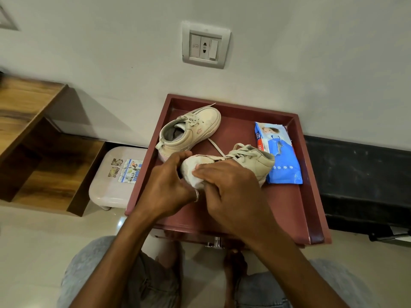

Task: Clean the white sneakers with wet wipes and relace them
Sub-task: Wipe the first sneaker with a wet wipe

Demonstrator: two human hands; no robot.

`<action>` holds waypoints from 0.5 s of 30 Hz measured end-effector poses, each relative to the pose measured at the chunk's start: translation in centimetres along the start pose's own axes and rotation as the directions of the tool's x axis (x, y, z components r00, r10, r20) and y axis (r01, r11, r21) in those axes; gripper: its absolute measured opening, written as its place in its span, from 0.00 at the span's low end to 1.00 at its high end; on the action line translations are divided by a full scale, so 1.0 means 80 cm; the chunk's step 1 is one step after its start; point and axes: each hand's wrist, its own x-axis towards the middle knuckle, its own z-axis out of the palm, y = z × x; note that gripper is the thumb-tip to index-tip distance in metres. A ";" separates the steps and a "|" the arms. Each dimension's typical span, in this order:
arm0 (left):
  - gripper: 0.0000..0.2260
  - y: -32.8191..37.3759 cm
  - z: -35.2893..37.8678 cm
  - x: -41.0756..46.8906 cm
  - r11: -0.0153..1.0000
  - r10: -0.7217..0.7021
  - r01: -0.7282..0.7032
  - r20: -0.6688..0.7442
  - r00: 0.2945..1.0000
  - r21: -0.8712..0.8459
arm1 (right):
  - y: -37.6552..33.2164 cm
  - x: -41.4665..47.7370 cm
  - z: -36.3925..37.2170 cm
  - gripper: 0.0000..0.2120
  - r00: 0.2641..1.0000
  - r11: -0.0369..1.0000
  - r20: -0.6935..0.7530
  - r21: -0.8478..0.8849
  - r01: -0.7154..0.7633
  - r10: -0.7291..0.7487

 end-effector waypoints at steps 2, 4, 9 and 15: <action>0.33 0.002 0.005 -0.001 1.000 0.025 -0.025 0.003 1.000 0.010 | 0.000 0.007 0.007 0.17 1.000 1.000 0.013 0.000 -0.014 0.014; 0.31 0.006 0.010 -0.004 0.999 0.048 -0.048 0.034 0.998 0.021 | -0.001 0.015 0.018 0.15 0.997 0.999 0.072 -0.014 -0.033 0.033; 0.35 -0.014 0.007 0.009 0.999 0.032 -0.032 -0.001 0.999 0.017 | 0.000 0.003 0.010 0.17 0.992 0.999 0.129 -0.039 0.000 0.005; 0.36 -0.035 0.005 0.019 0.999 0.044 -0.044 0.000 0.999 0.022 | 0.017 -0.007 0.012 0.18 0.999 0.996 -0.004 -0.082 -0.037 0.037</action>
